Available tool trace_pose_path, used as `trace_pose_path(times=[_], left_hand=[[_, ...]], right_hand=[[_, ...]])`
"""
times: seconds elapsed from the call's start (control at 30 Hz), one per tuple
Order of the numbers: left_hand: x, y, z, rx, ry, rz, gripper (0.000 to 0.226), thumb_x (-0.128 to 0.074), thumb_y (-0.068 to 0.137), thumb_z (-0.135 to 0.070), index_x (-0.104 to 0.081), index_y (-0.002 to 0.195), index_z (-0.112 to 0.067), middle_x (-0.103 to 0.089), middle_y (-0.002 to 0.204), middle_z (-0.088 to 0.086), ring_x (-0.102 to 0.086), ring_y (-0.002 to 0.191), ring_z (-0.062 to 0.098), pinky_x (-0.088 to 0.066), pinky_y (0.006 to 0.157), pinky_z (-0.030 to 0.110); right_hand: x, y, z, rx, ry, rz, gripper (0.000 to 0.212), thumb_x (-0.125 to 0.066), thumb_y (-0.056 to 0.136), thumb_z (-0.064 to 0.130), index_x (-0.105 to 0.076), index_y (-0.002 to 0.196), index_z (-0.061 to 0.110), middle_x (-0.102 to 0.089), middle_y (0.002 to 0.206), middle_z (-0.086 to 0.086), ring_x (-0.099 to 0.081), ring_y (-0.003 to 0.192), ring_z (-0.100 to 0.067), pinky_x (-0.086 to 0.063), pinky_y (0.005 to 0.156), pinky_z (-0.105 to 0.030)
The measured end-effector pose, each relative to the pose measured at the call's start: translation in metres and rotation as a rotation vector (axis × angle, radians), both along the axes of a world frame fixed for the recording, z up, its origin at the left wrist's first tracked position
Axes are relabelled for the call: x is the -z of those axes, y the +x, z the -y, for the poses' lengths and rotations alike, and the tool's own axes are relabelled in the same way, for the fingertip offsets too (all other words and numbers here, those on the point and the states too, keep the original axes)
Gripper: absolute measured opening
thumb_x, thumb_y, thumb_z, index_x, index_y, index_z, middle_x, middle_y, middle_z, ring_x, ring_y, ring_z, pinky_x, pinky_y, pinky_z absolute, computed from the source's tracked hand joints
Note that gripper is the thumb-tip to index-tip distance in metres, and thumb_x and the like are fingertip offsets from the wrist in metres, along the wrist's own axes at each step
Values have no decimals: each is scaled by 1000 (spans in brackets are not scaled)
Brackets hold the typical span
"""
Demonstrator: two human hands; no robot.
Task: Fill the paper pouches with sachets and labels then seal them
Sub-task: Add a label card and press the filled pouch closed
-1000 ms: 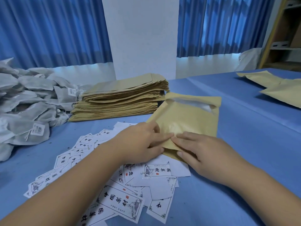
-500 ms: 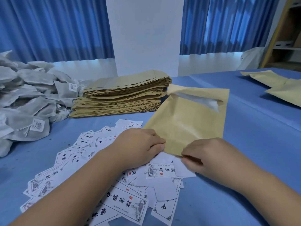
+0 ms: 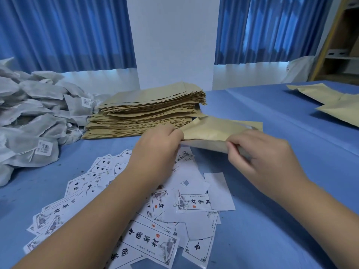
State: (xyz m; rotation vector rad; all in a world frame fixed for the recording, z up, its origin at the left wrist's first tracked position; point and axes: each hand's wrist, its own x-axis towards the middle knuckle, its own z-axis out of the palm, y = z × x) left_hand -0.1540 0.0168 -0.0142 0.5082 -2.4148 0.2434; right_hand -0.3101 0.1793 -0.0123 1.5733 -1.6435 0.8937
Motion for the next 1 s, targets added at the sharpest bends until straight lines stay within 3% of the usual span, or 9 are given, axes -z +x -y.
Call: trace_pose_path(times=[0.13, 0.3, 0.43, 0.57, 0.67, 0.83, 1.0], left_hand=[[-2, 8, 9, -8, -81, -112, 11, -70, 74, 7, -65, 79, -2, -59, 74, 13, -54, 68, 34, -46, 55, 44], [0, 17, 16, 82, -167, -151, 10, -72, 73, 7, -70, 75, -2, -65, 68, 10, -60, 63, 32, -50, 54, 40], [-1, 18, 17, 108, -151, -147, 8, -67, 75, 3, -73, 77, -2, -68, 69, 10, -62, 63, 32, -52, 53, 42], [0, 22, 18, 146, -131, -101, 20, -73, 73, 11, -74, 87, -3, -69, 78, 11, -63, 68, 33, -51, 56, 42], [-2, 26, 21, 128, -82, -127, 18, -73, 77, 6, -72, 94, -1, -67, 87, 13, -62, 77, 36, -51, 59, 42], [-4, 27, 24, 127, -115, -128, 7, -75, 75, 4, -71, 77, 0, -65, 74, 12, -62, 68, 34, -49, 52, 37], [-4, 27, 26, 105, -69, -108, 12, -76, 73, 8, -71, 80, 0, -67, 76, 12, -63, 69, 33, -51, 55, 37]], right_hand=[[-2, -1, 9, -76, -96, -73, 22, -55, 91, 14, -70, 75, 9, -62, 68, -3, -60, 63, -25, -47, 51, -35], [9, -4, 4, -90, 85, -141, 24, -67, 84, 33, -73, 91, 11, -67, 83, -5, -64, 74, -27, -49, 54, -31], [12, -8, 2, -40, 80, -129, 9, -68, 81, 18, -72, 80, 10, -62, 76, -5, -61, 68, -29, -44, 50, -28], [14, -11, 2, -62, -14, -28, 9, -72, 80, 16, -75, 75, 9, -63, 68, -5, -61, 61, -28, -49, 47, -36], [13, -14, 1, -81, -65, 50, 8, -73, 78, 14, -76, 74, 7, -61, 64, -5, -57, 57, -26, -47, 48, -34], [11, -14, 0, -96, -66, 76, 7, -72, 75, 8, -74, 69, 5, -58, 61, -4, -54, 55, -23, -42, 48, -28], [12, -13, 0, -99, -8, 80, 8, -70, 79, 15, -76, 76, 10, -58, 65, 1, -57, 59, -24, -47, 47, -34]])
